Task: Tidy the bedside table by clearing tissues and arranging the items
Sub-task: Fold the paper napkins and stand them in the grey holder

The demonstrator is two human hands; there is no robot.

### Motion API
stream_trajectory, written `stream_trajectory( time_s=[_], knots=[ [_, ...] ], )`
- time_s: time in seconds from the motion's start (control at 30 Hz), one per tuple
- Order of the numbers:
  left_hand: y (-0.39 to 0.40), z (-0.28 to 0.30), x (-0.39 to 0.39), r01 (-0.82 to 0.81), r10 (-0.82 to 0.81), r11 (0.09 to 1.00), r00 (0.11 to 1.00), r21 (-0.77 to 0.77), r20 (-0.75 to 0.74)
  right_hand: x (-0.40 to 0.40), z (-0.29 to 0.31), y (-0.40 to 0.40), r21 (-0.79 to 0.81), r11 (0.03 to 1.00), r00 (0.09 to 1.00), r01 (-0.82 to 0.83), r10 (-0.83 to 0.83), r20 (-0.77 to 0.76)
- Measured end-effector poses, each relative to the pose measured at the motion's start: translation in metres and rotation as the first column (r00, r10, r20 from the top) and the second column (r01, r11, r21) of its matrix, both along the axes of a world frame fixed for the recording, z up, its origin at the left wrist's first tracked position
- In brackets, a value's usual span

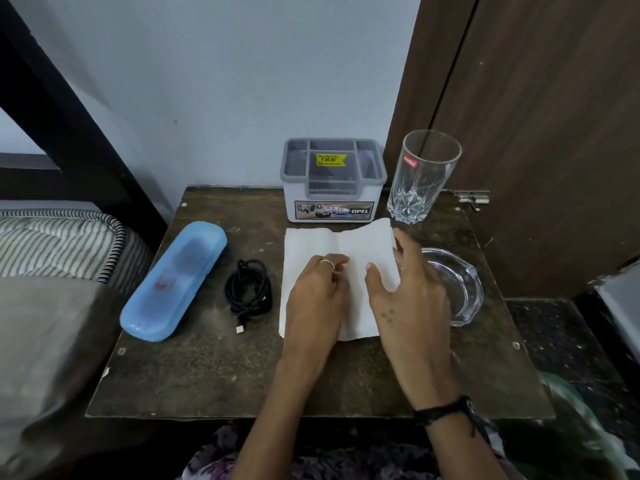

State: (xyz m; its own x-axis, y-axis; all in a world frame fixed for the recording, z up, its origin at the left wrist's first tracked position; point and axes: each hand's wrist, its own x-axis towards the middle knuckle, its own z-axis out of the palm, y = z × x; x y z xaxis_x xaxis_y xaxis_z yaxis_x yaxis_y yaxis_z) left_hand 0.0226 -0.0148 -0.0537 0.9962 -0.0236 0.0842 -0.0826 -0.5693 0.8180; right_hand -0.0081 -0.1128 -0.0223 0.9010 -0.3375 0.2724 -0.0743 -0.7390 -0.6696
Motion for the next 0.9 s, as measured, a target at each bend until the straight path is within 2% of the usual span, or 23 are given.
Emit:
stream_trajectory(
  time_s=[0.23,0.43,0.63,0.73,0.9],
  knots=[
    [-0.005,0.005,0.008,-0.126,0.126,0.992,0.992,-0.010,-0.030,-0.002,-0.001,0.008,0.095,0.988,0.990,-0.121,0.114,0.079],
    [-0.006,0.007,0.007,-0.158,0.157,0.987,0.987,-0.035,-0.045,-0.004,0.000,0.018,0.102,0.978,0.983,-0.181,0.176,0.056],
    [-0.006,0.004,0.008,-0.176,0.171,0.981,0.983,-0.083,-0.065,0.000,-0.011,0.011,-0.151,0.988,0.999,-0.026,0.019,-0.046],
    [-0.006,0.004,0.008,-0.183,0.177,0.980,0.981,-0.078,-0.074,0.001,-0.013,0.012,-0.179,0.984,0.998,-0.014,0.003,-0.061],
    [-0.006,0.005,0.008,-0.185,0.179,0.980,0.981,-0.080,-0.069,0.001,-0.013,0.015,-0.166,0.985,0.997,-0.039,0.049,0.053]
  ],
)
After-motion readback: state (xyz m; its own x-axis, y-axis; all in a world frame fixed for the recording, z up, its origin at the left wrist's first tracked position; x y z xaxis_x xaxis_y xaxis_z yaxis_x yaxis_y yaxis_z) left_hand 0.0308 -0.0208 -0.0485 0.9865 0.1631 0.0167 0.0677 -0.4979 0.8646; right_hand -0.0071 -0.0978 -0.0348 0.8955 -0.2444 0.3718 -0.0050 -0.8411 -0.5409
